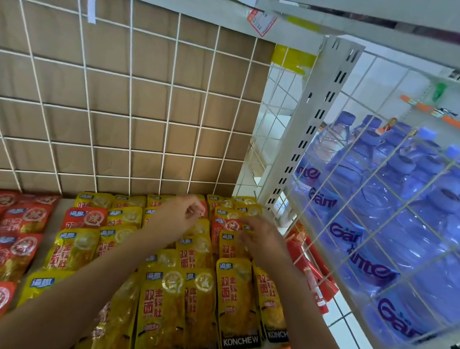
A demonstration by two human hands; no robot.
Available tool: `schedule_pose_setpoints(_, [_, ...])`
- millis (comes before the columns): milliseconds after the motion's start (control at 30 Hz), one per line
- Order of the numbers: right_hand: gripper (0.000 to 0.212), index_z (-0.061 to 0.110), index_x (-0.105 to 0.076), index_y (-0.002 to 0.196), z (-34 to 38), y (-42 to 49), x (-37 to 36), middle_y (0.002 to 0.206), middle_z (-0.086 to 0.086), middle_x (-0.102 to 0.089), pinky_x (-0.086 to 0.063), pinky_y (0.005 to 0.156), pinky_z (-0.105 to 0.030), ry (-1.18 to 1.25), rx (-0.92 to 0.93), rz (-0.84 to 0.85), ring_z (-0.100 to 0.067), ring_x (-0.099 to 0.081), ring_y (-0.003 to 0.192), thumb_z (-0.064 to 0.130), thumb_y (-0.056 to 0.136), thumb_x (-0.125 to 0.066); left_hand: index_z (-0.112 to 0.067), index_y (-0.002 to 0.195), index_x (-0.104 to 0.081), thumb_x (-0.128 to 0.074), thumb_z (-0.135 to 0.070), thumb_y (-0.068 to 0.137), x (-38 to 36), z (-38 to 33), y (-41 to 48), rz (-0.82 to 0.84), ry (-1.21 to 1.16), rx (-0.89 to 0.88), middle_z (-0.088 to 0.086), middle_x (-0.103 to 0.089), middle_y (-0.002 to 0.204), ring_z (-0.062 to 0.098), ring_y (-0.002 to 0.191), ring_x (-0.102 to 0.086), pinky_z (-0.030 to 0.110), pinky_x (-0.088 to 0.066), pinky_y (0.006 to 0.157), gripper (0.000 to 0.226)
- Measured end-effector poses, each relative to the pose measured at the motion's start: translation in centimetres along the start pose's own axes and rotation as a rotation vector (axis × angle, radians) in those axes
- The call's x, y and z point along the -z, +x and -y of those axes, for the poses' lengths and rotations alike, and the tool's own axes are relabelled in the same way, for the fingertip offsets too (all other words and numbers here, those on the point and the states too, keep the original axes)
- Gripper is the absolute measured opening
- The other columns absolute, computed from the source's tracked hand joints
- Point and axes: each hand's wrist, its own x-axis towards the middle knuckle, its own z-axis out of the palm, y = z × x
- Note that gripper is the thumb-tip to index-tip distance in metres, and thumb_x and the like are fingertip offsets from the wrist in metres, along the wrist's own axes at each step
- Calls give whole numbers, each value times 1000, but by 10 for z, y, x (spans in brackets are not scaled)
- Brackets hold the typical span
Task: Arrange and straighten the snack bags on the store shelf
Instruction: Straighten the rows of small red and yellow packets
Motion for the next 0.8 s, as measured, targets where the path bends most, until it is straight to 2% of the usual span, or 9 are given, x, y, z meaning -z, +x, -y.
schedule_pose_setpoints(100, [35,15,-55,125,6,15,-7,121,-4,-55,-44,87,-32,-72,16,24,-22,-54,107,27,93,-52,-15,109,-62,-54,-21,92,1,8,12,38,105,43,4,-64,109,19,103,-56,30,-41,86,20])
schedule_pose_setpoints(200, [38,14,-55,126,6,27,-13,124,-5,-54,-44,90,-34,-117,-3,73,-25,-53,111,32,92,-52,-15,127,-54,-52,-19,93,0,12,22,149,181,86,7,-57,125,21,115,-51,29,-38,93,34])
schedule_pose_setpoints(267, [36,14,-57,123,6,32,-15,119,-6,-55,-44,89,-35,-145,-9,102,-24,-52,110,32,92,-52,-15,131,-51,-51,-19,94,0,13,26,180,209,103,7,-53,130,22,120,-48,27,-35,96,38])
schedule_pose_setpoints(433, [27,17,-65,112,4,41,-16,113,-6,-59,-47,87,-34,-108,-56,148,-23,-57,102,28,88,-60,-13,122,-57,-56,-19,91,-1,17,33,151,197,145,8,-56,124,22,117,-49,30,-36,96,32])
schedule_pose_setpoints(567, [26,17,-67,105,5,50,-18,107,-3,-63,-44,78,-28,-64,-89,153,-19,-58,98,26,81,-68,-12,110,-60,-59,-12,88,-2,19,37,116,145,173,7,-61,114,21,107,-55,29,-41,87,22])
schedule_pose_setpoints(700, [25,15,-64,104,2,54,-19,105,-4,-63,-38,72,-24,14,-122,155,-12,-52,87,22,81,-69,-11,103,-60,-59,-10,88,-6,18,40,97,128,205,7,-62,110,21,101,-55,29,-43,82,15])
schedule_pose_setpoints(800, [19,13,-64,100,3,56,-20,101,-5,-66,-44,74,-27,59,-150,142,-16,-58,89,19,83,-67,-11,99,-59,-58,-10,89,-7,20,40,92,86,212,8,-63,104,22,95,-57,31,-45,79,10])
